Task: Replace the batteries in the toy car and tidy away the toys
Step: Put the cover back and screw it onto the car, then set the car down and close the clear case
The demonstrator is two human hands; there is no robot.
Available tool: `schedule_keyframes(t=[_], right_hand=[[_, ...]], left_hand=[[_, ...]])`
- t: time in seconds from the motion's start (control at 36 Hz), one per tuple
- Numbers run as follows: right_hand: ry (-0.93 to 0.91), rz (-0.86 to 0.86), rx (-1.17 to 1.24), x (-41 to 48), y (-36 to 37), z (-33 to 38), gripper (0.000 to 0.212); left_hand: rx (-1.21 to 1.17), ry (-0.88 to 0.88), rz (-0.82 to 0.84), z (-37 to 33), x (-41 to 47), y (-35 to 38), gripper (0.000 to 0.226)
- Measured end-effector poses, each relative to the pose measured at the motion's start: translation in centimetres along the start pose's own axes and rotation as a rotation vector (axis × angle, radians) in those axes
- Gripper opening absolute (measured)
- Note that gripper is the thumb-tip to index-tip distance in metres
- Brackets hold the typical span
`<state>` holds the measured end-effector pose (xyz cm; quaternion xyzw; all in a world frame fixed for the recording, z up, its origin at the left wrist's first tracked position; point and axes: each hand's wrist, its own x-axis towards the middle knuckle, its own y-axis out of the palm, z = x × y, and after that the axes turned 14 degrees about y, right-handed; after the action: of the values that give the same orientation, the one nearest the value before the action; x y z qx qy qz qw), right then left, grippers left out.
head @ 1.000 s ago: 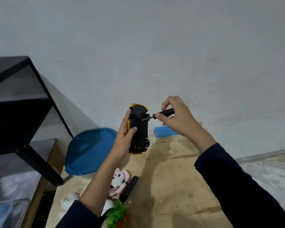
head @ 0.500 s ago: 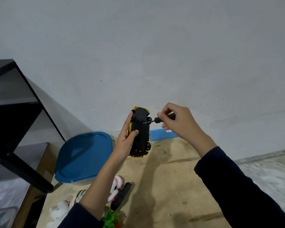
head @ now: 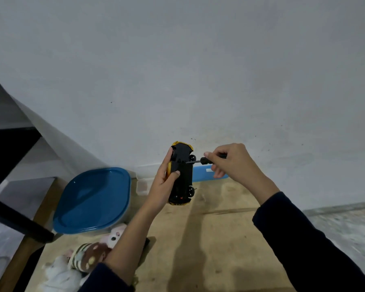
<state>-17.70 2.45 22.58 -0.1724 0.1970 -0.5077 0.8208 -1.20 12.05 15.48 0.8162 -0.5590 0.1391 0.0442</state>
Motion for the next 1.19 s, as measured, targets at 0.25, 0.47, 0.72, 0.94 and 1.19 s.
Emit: schedule_keyframes(t=[0.25,0.47,0.72,0.94,1.19], right_hand=[[0.016,-0.009,0.115,1.4,-4.3,-7.4,0.005],[0.037,-0.078,0.125,1.8,-6.4,-14.7,0.022],[0.16,-0.126,0.149,1.8,-8.2,-20.3,0.016],[0.184,-0.178,0.19,1.7,-9.4,-22.2,0.015],[0.208,-0.195,0.211,2.3,-9.7,-23.2,0.014]], left_hand=[[0.108,-0.105,-0.035,4.6,0.1,6.8,0.064],[0.357,-0.292,-0.061,8.8,-1.7,12.7,0.061],[0.741,-0.384,0.056,11.8,-2.0,16.8,0.058],[0.986,-0.313,0.33,11.9,-1.1,20.2,0.06],[0.876,-0.342,0.484,12.9,0.1,19.7,0.074]])
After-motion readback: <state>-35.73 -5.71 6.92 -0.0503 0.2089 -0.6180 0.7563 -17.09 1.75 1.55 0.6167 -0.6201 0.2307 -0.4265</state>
